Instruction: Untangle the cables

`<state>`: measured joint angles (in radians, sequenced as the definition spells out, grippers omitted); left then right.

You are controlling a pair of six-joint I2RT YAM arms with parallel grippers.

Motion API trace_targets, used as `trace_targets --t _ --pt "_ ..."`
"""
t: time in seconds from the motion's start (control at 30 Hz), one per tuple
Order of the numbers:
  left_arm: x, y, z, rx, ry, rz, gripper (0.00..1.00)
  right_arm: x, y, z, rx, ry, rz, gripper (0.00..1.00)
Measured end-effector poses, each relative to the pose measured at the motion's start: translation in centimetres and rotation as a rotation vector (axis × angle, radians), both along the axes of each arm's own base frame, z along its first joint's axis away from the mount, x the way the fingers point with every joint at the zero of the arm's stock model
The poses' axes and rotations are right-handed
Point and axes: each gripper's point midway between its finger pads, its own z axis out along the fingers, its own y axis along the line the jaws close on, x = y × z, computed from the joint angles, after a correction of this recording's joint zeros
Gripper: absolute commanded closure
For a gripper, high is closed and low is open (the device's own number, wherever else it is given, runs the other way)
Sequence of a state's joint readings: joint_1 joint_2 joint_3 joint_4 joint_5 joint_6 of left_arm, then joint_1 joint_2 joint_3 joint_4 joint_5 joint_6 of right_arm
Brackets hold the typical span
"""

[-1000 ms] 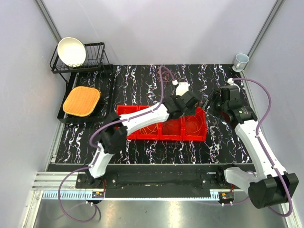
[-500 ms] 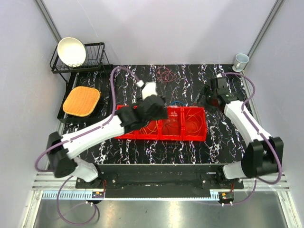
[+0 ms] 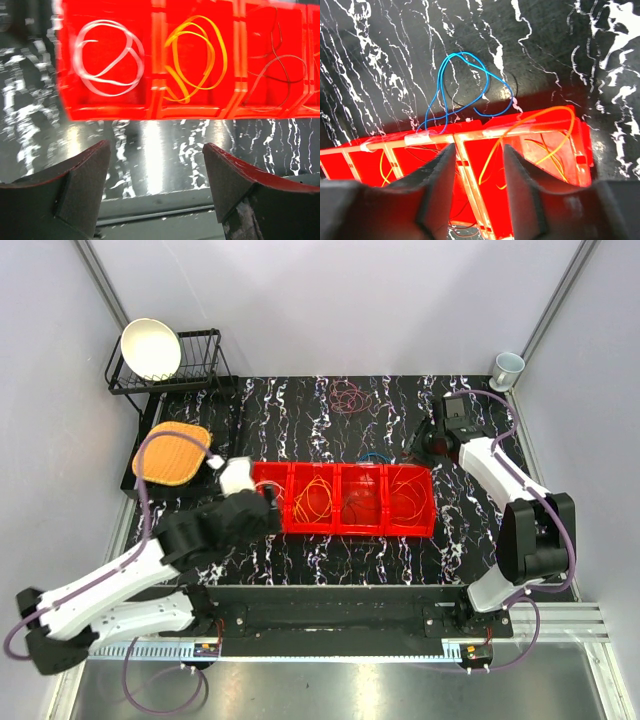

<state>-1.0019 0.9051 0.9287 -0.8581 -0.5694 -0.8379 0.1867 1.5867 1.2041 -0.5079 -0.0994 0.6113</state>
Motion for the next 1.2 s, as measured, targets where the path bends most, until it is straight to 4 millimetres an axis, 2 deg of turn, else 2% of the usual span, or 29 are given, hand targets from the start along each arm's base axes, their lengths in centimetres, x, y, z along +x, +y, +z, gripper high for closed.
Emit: trace_targets --t 0.17,0.33,0.37,0.47,0.57,0.63,0.7,0.8,1.03,1.2 --pt "-1.3 3.9 1.3 -0.024 -0.051 0.060 0.17 0.4 0.6 -0.3 0.031 0.004 0.004 0.70" --pt "-2.1 7.2 1.8 0.001 -0.088 0.117 0.14 0.4 0.7 -0.4 0.036 0.005 0.003 0.88" --pt "-2.2 7.7 1.8 0.009 -0.094 0.127 0.13 0.4 0.7 -0.4 0.039 0.006 0.004 0.95" --pt "-2.5 9.0 1.9 0.029 -0.111 0.150 0.12 0.3 0.9 -0.3 0.046 0.008 0.008 1.00" --pt "-2.6 9.9 1.7 0.040 -0.121 0.169 0.12 0.3 0.9 -0.3 0.050 0.010 0.009 1.00" --pt "-2.8 10.3 1.4 0.049 -0.123 0.175 0.12 0.2 0.9 -0.4 0.050 0.010 0.009 0.93" --pt "-2.9 10.7 1.1 0.055 -0.125 0.179 0.12 -0.1 0.9 -0.4 0.051 0.014 0.008 0.71" --pt "-3.0 11.0 1.2 0.049 -0.135 0.187 0.12 -0.6 0.8 -0.1 0.053 0.014 0.003 0.50" --pt "-3.0 11.2 1.3 0.046 -0.141 0.189 0.12 -1.0 0.4 2.0 0.050 -0.036 -0.005 0.47" --pt "-2.8 11.0 1.3 0.068 -0.142 0.174 0.12 -1.3 0.3 1.5 0.048 -0.024 -0.010 0.47"
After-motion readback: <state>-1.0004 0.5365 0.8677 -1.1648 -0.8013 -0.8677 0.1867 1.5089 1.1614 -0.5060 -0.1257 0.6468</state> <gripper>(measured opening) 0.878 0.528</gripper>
